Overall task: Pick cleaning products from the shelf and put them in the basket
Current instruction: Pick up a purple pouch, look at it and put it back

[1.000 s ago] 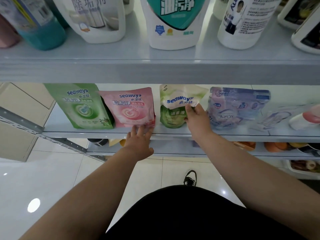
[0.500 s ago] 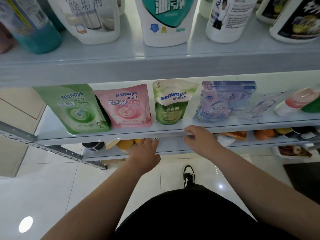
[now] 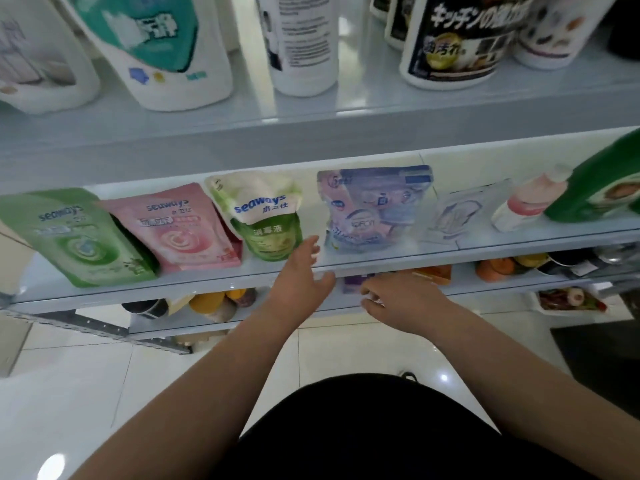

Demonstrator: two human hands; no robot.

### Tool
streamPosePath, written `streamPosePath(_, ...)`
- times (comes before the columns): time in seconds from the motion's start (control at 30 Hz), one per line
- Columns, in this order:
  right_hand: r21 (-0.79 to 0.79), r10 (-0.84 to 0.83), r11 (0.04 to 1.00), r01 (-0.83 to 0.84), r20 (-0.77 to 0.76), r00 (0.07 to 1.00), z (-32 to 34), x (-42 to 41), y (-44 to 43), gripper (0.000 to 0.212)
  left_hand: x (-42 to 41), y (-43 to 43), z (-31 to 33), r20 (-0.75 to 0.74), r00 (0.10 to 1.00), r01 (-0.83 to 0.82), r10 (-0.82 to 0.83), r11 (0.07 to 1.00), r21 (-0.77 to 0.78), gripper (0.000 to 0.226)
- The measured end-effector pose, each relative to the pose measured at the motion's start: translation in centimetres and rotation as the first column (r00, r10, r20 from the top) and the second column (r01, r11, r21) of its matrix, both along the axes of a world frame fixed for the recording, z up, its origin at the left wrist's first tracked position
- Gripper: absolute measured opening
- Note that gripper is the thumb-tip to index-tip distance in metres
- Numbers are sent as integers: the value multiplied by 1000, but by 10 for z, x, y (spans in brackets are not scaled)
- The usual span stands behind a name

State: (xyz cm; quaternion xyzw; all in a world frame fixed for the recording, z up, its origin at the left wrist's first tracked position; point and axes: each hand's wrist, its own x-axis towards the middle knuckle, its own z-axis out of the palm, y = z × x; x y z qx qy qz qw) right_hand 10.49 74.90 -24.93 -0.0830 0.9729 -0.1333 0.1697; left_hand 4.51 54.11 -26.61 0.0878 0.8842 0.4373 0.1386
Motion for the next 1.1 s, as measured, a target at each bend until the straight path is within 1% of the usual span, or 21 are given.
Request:
streamPosePath(0.07, -5, 45, 999, -45, 7, 999, 1, -3, 24, 31, -14, 29, 1, 93, 988, -134, 125, 986, 104, 88)
streamPosePath(0.13, -2, 81, 997, -81, 39, 996, 3, -7, 48, 33, -26, 54, 2, 124, 972, -212, 199, 971, 109, 96)
streamPosePath(0.17, -4, 94, 996, -94, 55, 994, 3, -8, 60, 34, -31, 64, 2, 118, 968, -234, 223, 968, 95, 96)
streamPosePath(0.23, -16, 110, 994, -110, 76, 991, 3, -9, 82, 35, -37, 81, 4, 107, 954, -292, 281, 951, 104, 81)
streamPosePath(0.3, -30, 144, 989, -142, 108, 984, 3, -11, 103, 36, -42, 94, 1, 132, 924, -378, 359, 910, 169, 58)
streamPosePath(0.33, -40, 158, 987, -154, 120, 980, 1, -11, 112, 36, -44, 97, 0, 132, 916, -397, 378, 898, 188, 48)
streamPosePath(0.37, -54, 165, 986, -160, 123, 979, 0, -11, 119, 35, -45, 99, -2, 116, 919, -393, 378, 904, 168, 39)
streamPosePath(0.4, -70, 169, 984, -161, 120, 978, -1, -11, 126, 34, -44, 100, -2, 116, 924, -381, 366, 910, 163, 35)
streamPosePath(0.5, -107, 178, 981, -165, 124, 976, -6, -12, 140, 31, -33, 103, -5, 149, 911, -407, 385, 897, 171, 37)
streamPosePath(0.57, -152, 150, 980, -130, 129, 980, -10, -14, 146, 30, -18, 105, -2, 130, 904, -427, 408, 878, 215, 34)
streamPosePath(0.63, -250, 89, 966, -61, 100, 991, -13, -15, 149, 31, 1, 105, 5, 92, 908, -418, 408, 880, 224, 33)
streamPosePath(0.67, -319, 48, 948, -19, 85, 995, -15, -15, 149, 37, 11, 104, 10, 102, 903, -430, 417, 878, 211, 29)
streamPosePath(0.73, -479, -51, 872, 100, 115, 992, -11, -12, 145, 63, 32, 98, 19, 144, 880, -473, 452, 862, 181, 20)
streamPosePath(0.8, -650, -97, 722, 235, 241, 966, -3, -7, 137, 91, 51, 89, 29, 176, 867, -494, 465, 848, 192, 12)
streamPosePath(0.83, -696, -91, 654, 296, 316, 944, 0, -5, 133, 97, 59, 85, 35, 198, 862, -502, 466, 837, 216, 8)
streamPosePath(0.9, -750, -33, 560, 352, 405, 914, -1, -1, 121, 93, 75, 77, 47, 227, 866, -495, 445, 827, 268, 5)
streamPosePath(0.93, -785, -12, 507, 356, 407, 913, -3, 3, 112, 88, 82, 74, 53, 231, 875, -479, 425, 829, 290, 11)
streamPosePath(0.97, -823, -14, 438, 361, 395, 919, -4, 7, 102, 82, 87, 69, 57, 235, 886, -459, 401, 831, 314, 23)
streamPosePath(1.0, -859, -39, 356, 367, 379, 925, -4, 13, 91, 72, 92, 65, 61, 241, 893, -446, 381, 827, 343, 38)
streamPosePath(1.07, -894, -140, 193, 404, 382, 913, -3, 24, 69, 48, 102, 52, 66, 277, 891, -448, 359, 792, 415, 64)
streamPosePath(1.1, -897, -185, 130, 422, 396, 899, -2, 31, 60, 45, 107, 44, 67, 298, 888, -452, 349, 776, 439, 69)
